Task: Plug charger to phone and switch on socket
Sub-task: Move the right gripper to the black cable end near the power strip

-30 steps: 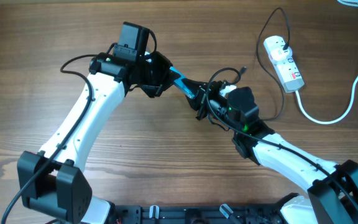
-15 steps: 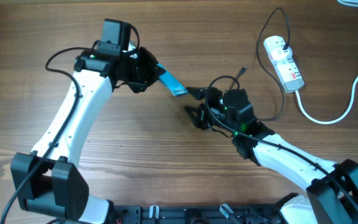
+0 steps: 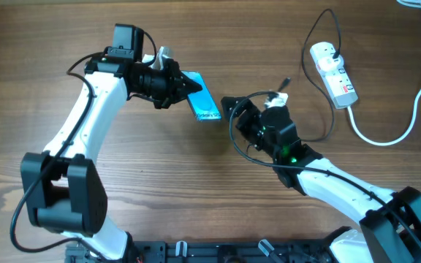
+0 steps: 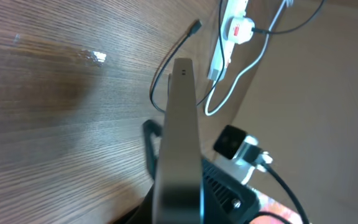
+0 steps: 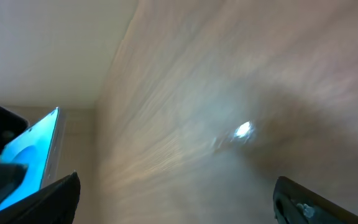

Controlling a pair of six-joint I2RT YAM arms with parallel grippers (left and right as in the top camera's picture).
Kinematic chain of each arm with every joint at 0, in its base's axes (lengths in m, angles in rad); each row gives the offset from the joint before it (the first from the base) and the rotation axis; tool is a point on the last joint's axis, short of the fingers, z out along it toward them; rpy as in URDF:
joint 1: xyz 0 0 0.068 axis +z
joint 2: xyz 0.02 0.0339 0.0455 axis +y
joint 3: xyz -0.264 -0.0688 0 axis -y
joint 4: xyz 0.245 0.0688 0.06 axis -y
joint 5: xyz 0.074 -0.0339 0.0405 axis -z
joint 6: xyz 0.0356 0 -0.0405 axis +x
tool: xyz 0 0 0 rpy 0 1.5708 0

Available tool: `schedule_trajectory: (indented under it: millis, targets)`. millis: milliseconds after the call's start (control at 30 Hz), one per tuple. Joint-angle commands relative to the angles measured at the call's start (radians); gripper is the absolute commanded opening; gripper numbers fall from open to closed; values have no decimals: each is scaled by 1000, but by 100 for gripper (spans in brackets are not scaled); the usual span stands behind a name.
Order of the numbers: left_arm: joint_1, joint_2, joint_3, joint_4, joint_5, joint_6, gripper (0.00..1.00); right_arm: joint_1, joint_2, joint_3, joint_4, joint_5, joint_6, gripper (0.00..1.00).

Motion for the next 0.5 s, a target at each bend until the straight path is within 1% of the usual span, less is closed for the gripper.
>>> schedule_trajectory:
  millis: [0, 100, 133, 300, 467]
  targets:
    - [9, 32, 19, -19, 79, 116, 4, 1, 12, -7, -20, 229, -210, 100]
    - [9, 59, 19, -30, 79, 145, 4, 1, 12, -7, -30, 239, -375, 100]
    - [9, 66, 19, -30, 77, 158, 4, 1, 12, -7, -35, 240, -405, 100]
    - [9, 108, 19, -38, 72, 202, 4, -31, 11, 10, -74, 215, -417, 100]
    - [9, 124, 19, -36, 71, 205, 4, -113, 11, 157, -383, 216, -422, 98]
